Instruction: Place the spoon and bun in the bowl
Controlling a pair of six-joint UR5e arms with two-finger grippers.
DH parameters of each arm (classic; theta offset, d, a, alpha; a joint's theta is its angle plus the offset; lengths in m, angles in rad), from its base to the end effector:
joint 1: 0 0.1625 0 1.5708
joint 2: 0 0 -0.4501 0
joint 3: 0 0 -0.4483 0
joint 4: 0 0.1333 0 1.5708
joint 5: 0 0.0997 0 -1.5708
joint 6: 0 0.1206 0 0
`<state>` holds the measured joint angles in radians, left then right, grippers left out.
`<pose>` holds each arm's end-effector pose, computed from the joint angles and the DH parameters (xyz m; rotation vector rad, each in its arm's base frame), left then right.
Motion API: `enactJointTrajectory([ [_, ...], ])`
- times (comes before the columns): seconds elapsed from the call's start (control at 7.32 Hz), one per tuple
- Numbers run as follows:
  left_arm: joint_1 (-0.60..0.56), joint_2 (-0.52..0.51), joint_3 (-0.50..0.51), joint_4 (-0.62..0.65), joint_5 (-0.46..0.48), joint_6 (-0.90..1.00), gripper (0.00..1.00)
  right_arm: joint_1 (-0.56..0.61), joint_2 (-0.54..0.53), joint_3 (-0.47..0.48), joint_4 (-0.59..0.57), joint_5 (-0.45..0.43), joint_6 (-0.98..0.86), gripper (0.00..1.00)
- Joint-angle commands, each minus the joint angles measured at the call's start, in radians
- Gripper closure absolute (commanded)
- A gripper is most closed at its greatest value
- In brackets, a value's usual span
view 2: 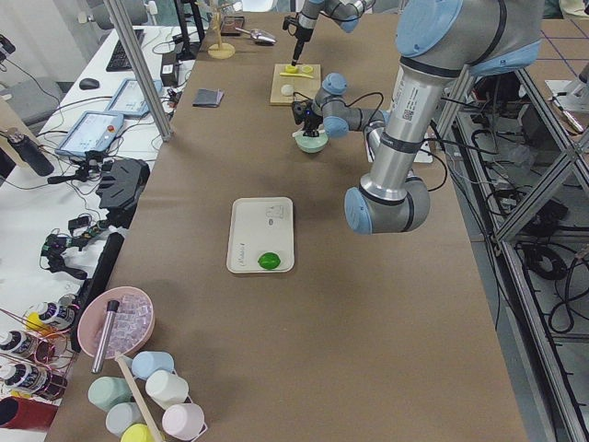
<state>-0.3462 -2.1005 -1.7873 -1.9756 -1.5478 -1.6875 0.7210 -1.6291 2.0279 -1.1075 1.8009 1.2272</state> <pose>0.6192 -0.3680 0.2047 0.1534 1.1509 -0.4235 -0.3365 -0.4366 0.4385 0.2504 -0.8510 0.2532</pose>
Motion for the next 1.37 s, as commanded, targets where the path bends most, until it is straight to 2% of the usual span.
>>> enactJointTrajectory([
  [0.0,0.001,0.002,-0.001,0.000,-0.002,0.061,0.23,-0.002,0.000,0.000,0.000,0.000,0.000,0.01],
  [0.14,-0.005,0.004,-0.007,0.000,0.002,0.080,0.03,-0.003,0.000,0.002,0.000,0.000,0.000,0.01],
  [0.27,-0.023,0.016,-0.020,0.006,-0.008,0.083,0.02,-0.006,0.003,0.003,0.000,0.001,0.002,0.01],
  [0.41,-0.055,0.067,-0.073,0.009,-0.047,0.188,0.02,-0.012,0.015,0.002,-0.009,0.000,0.014,0.01],
  [0.55,-0.121,0.173,-0.139,0.014,-0.145,0.304,0.02,-0.032,0.053,0.003,-0.067,-0.033,0.020,0.01],
  [0.82,-0.354,0.339,-0.164,0.009,-0.402,0.568,0.02,-0.096,0.168,-0.002,-0.264,-0.112,0.026,0.01],
  [0.96,-0.464,0.415,-0.164,0.004,-0.498,0.759,0.02,-0.150,0.193,-0.015,-0.284,-0.165,0.026,0.01],
  [1.09,-0.553,0.477,-0.162,0.004,-0.552,0.884,0.02,-0.181,0.204,-0.040,-0.282,-0.190,0.020,0.03],
  [1.23,-0.592,0.506,-0.159,0.003,-0.566,0.944,0.02,-0.199,0.225,-0.075,-0.281,-0.234,0.006,0.11],
])
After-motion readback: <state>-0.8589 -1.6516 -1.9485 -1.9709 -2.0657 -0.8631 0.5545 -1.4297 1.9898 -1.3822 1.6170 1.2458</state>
